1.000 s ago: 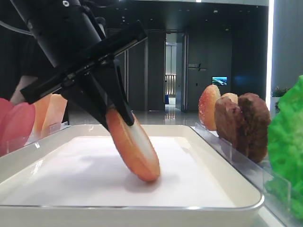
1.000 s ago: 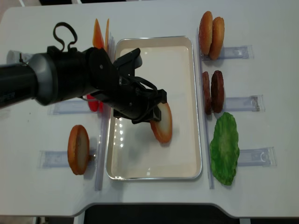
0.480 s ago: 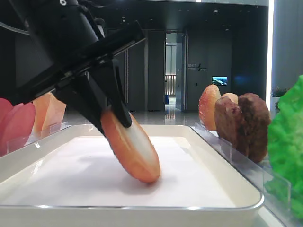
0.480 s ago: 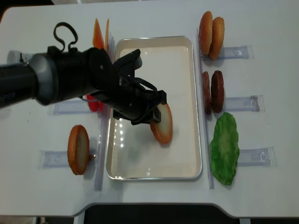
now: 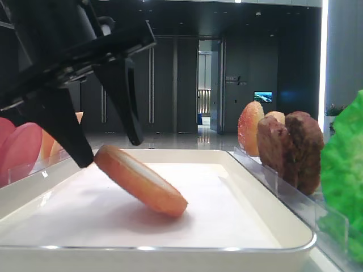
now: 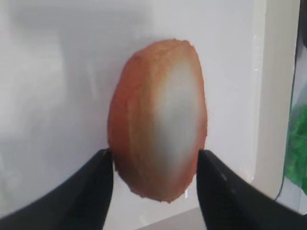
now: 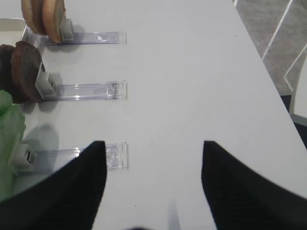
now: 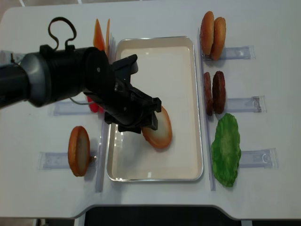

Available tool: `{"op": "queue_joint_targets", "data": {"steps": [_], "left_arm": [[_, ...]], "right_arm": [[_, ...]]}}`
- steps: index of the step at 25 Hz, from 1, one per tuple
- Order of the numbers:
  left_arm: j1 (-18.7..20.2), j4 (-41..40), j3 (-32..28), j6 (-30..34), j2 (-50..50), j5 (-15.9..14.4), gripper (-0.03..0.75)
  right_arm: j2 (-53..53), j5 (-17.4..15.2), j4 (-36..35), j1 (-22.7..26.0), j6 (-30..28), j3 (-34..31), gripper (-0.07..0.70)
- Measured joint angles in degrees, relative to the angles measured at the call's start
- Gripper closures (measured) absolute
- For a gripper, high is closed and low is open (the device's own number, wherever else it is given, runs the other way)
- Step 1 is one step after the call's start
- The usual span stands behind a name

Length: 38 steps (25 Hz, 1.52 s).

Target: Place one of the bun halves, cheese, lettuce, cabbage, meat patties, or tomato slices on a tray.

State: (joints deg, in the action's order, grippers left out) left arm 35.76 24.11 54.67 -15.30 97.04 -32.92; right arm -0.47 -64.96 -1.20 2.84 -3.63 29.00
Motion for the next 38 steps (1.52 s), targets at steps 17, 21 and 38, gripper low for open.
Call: {"op": "queue_joint_targets", "data": {"steps": [17, 21, 38], "left_arm": [[-0.45, -16.53, 0.00, -11.31, -8.75, -13.30, 0.281], [-0.45, -20.64, 0.00, -12.36, -11.58, -19.41, 0.281], [-0.45, -27.46, 4.72, -13.72, -21.31, -36.73, 0.279]], "right_arm": [[0.00, 0.00, 0.00, 0.00, 0.00, 0.00, 0.216], [0.00, 0.00, 0.00, 0.00, 0.00, 0.00, 0.216], [0.00, 0.00, 0.00, 0.00, 0.00, 0.00, 0.216]]}}
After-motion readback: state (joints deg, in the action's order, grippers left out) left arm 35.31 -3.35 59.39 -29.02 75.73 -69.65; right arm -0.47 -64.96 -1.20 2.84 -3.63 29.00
